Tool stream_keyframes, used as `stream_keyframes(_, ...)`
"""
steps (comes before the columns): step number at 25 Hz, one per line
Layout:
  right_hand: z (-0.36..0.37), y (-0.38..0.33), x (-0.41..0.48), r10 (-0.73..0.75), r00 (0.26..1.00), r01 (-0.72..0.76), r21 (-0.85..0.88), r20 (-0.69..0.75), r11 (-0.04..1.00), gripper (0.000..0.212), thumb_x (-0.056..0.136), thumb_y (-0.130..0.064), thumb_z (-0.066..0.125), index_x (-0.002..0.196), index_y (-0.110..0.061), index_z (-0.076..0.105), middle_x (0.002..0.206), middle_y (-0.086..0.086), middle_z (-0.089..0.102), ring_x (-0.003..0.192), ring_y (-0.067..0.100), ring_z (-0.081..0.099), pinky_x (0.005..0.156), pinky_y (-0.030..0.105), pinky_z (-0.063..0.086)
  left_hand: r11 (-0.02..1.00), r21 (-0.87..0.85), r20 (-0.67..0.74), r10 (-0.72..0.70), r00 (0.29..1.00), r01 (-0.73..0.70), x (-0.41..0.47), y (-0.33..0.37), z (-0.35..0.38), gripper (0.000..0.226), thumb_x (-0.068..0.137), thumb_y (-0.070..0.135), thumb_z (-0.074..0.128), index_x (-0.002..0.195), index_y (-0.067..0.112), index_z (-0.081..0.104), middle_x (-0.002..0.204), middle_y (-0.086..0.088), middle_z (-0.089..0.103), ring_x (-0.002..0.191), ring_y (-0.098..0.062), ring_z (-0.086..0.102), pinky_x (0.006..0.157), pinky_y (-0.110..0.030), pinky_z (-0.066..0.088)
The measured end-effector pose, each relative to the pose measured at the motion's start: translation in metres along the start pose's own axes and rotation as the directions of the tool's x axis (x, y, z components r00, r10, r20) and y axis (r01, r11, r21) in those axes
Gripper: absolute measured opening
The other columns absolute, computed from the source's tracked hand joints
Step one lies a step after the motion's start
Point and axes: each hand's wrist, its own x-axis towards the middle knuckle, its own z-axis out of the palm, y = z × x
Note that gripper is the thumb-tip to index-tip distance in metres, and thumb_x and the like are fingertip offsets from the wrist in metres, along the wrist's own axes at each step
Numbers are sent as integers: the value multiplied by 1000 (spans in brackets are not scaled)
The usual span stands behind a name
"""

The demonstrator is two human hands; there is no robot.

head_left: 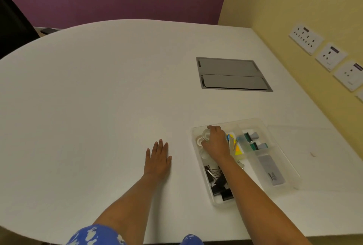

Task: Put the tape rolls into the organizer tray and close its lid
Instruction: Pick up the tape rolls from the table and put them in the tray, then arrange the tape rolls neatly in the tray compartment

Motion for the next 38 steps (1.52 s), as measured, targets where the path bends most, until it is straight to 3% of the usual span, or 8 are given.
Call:
stream_keyframes(6, 0, 12, -1, -73, 989, 96, -191, 127, 977, 56, 85, -7, 54, 138, -4, 37, 137, 15, 44, 126, 30, 42, 102, 35, 39, 998, -46, -27, -47, 999, 45, -9, 17, 5, 53, 103, 29, 26, 151, 15, 11, 161, -6, -1, 149, -21, 1, 122, -43, 5)
stream_keyframes(18, -20, 25, 6, -156, 986, 163, -116, 64, 980, 41, 90, -5, 49, 132, -6, 49, 134, 15, 49, 122, 30, 44, 91, 36, 43, 959, -282, -349, -73, 934, -31, -1, 78, -17, 36, 101, 24, 40, 134, 14, 49, 152, -8, 35, 141, -23, 31, 115, -36, 24)
stream_keyframes(22, -21, 23, 16, -157, 985, 166, -137, 70, 977, 37, 91, -5, 48, 127, -6, 53, 133, 14, 51, 122, 29, 44, 91, 36, 44, 958, -267, -354, 6, 935, -107, 14, 90, -27, 37, 99, 26, 44, 134, 15, 50, 154, -8, 33, 142, -23, 29, 116, -36, 23)
stream_keyframes(30, -16, 22, 34, -146, 989, 147, -161, 16, 976, 30, 91, -3, 47, 117, -7, 61, 125, 13, 58, 115, 29, 50, 90, 35, 43, 974, -176, -232, 102, 967, -145, 39, 92, -23, 40, 99, 34, 44, 134, 16, 48, 159, -10, 16, 148, -25, 10, 120, -39, 14)
stream_keyframes(38, -21, 37, 44, -354, 925, 378, -273, 134, 885, 34, 88, -4, 50, 118, -12, 64, 121, 10, 63, 113, 30, 52, 91, 37, 40, 993, -113, -188, 6, 982, -28, 49, 108, -15, 36, 100, 35, 39, 129, 19, 53, 161, -11, 0, 149, -24, -6, 121, -39, 7)
